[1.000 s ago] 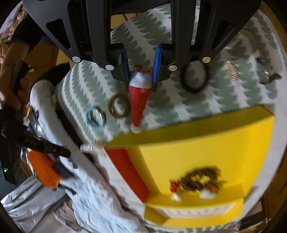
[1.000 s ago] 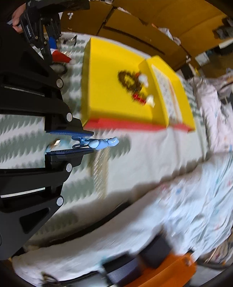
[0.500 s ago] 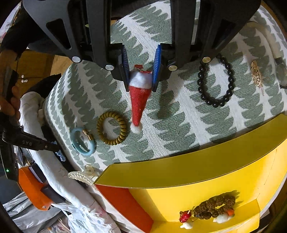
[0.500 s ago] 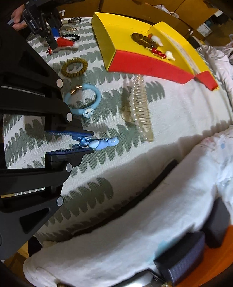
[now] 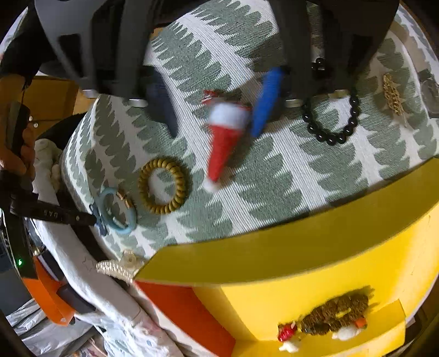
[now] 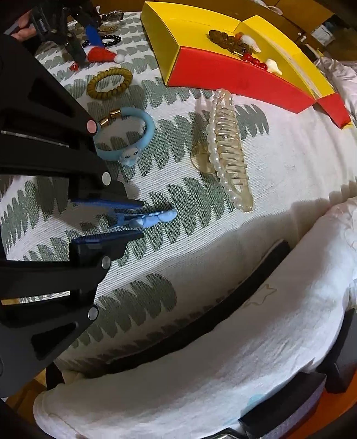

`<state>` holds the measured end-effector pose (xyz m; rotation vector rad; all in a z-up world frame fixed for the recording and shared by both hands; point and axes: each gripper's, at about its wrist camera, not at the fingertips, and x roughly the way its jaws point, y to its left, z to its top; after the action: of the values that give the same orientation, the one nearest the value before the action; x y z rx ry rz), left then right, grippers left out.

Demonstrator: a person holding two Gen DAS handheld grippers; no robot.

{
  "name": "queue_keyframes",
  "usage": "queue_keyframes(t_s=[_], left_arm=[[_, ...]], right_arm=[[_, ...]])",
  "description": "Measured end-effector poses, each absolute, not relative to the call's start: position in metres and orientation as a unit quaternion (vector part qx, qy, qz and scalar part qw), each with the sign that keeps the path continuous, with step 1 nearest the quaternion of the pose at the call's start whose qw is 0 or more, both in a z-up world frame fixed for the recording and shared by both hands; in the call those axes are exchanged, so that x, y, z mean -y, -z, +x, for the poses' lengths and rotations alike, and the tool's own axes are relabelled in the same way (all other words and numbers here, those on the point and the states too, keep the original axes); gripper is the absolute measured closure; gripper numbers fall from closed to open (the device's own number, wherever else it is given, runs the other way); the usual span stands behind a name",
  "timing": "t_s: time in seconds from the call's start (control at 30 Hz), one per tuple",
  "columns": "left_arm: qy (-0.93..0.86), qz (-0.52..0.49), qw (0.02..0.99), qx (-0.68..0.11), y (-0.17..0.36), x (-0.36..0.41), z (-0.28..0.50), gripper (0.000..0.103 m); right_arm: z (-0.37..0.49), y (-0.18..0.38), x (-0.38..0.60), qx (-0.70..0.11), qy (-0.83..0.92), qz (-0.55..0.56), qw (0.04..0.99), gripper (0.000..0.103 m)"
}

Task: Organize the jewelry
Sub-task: 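Carry both clips out of the box and open both tools over the bedspread, then grasp the brown bead bracelet with the left tool while the right grasps the red bead hairpin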

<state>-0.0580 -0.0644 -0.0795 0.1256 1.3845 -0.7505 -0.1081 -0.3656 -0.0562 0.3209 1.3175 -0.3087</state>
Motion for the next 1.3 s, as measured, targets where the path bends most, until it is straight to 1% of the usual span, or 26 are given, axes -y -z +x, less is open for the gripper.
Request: queue_keyframes(t_s=[0.2,0.4,0.47,0.53,0.57,0.7,0.77,0.83,0.93,0.97,1.0,1.03,1.07,1.13,1.2,1.3], left_arm=[[0.340,0.054,0.716,-0.608,0.065,0.062,-0.056,0.040],[0.344,0.044,0.735,-0.583,0.039,0.055,-0.049,0.040],[0.350,0.035,0.740,-0.574,0.025,0.049,-0.043,0.038],[0.350,0.022,0.753,-0.557,0.011,0.042,-0.036,0.032],[0.347,0.017,0.762,-0.547,0.003,0.037,-0.031,0.031],[0.335,-0.006,0.782,-0.526,-0.012,0.019,-0.012,0.030],[0.319,-0.019,0.789,-0.525,-0.015,0.009,0.002,0.030],[0.310,-0.035,0.794,-0.522,-0.017,-0.001,0.014,0.030],[0.283,-0.043,0.806,-0.519,-0.019,-0.011,0.031,0.030],[0.279,-0.045,0.810,-0.514,-0.020,-0.012,0.036,0.028],[0.274,-0.045,0.815,-0.508,-0.021,-0.015,0.040,0.021],[0.259,-0.046,0.824,-0.503,-0.020,-0.016,0.047,0.019],[0.242,-0.045,0.829,-0.502,-0.018,-0.016,0.055,0.018],[0.223,-0.048,0.833,-0.504,-0.010,-0.017,0.073,0.018],[0.210,-0.050,0.829,-0.516,0.000,-0.015,0.090,0.018],[0.193,-0.041,0.815,-0.545,0.026,-0.005,0.115,0.018]], right_arm=[[-0.113,0.039,0.363,-0.592,0.145,0.136,0.781,0.081],[-0.119,0.006,0.356,-0.549,0.148,0.130,0.812,0.081],[-0.114,-0.003,0.352,-0.535,0.142,0.133,0.822,0.081],[-0.110,-0.014,0.346,-0.512,0.130,0.135,0.838,0.080],[-0.107,-0.017,0.341,-0.504,0.124,0.135,0.844,0.080],[-0.089,-0.031,0.317,-0.464,0.086,0.126,0.872,0.080],[-0.077,-0.035,0.301,-0.462,0.073,0.107,0.877,0.080],[-0.069,-0.040,0.285,-0.443,0.049,0.100,0.889,0.080],[-0.052,-0.039,0.262,-0.446,0.021,0.091,0.890,0.080],[-0.048,-0.039,0.253,-0.440,0.007,0.092,0.893,0.080],[-0.043,-0.038,0.246,-0.436,-0.009,0.095,0.895,0.080],[-0.034,-0.031,0.237,-0.440,-0.025,0.097,0.892,0.078],[-0.026,-0.026,0.230,-0.445,-0.029,0.095,0.890,0.075],[-0.010,-0.015,0.218,-0.449,-0.030,0.091,0.888,0.065],[0.014,-0.003,0.207,-0.469,-0.025,0.090,0.878,0.063],[0.044,0.001,0.198,-0.476,-0.040,0.111,0.872,0.061]])
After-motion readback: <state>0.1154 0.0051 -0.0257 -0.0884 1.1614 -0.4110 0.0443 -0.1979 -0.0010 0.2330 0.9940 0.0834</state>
